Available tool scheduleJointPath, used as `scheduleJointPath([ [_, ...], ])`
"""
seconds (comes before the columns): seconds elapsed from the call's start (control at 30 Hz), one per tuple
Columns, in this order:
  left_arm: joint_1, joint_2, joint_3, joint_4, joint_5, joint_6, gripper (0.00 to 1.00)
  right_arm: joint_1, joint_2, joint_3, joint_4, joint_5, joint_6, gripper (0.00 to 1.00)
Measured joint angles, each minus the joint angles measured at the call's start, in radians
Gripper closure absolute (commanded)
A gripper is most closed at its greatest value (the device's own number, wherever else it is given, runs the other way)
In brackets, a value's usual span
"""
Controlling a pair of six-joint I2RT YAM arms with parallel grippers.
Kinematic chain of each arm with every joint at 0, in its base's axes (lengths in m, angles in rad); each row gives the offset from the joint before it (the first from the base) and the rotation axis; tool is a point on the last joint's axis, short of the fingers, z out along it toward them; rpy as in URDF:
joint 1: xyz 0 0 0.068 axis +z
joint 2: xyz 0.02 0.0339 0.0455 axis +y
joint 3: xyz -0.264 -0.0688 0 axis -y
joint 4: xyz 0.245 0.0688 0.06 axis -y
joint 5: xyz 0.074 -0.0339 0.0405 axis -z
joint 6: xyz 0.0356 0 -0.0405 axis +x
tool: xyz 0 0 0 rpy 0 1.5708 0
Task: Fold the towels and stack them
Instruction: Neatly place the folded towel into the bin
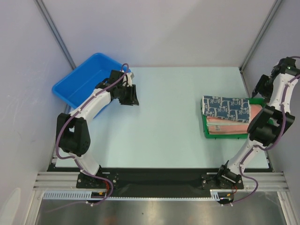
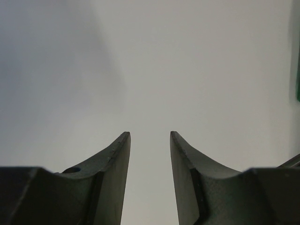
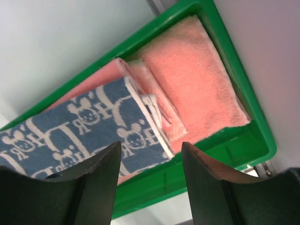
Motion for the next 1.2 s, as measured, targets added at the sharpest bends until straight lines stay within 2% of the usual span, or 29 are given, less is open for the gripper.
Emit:
scheduleJointPath([
  [0.17, 0.000, 0.000, 0.000, 0.002, 0.004, -0.002, 0.55, 0.079, -0.170, -0.216, 0.121, 0.001, 0.087, 0.38],
  [0.3, 0.000, -0.001, -0.002, 0.011, 0.010, -0.003, 0.55, 0.166, -0.377, -0.492, 0.238, 0.014, 0.224, 0.39],
  [0.43, 0.000, -0.005, -0.011, 0.020, 0.029, -0.003, 0.55, 0.071, -0.540, -0.703, 0.330, 0.009, 0.367, 0.38],
  [0.57, 0.000, -0.010, -0.023, 0.020, 0.035, -0.004, 0.55, -0.027, -0.646, -0.833, 0.453, -0.031, 0.471, 0.37],
  [0.83, 0.000, -0.026, -0.030, 0.031, 0.052, -0.012, 0.54, -0.109, -0.645, -1.008, 0.634, -0.126, 0.558, 0.34],
  [1.2, -0.002, -0.026, -0.030, 0.030, 0.051, -0.013, 0.55, -0.132, -0.581, -1.107, 0.805, -0.179, 0.622, 0.34],
])
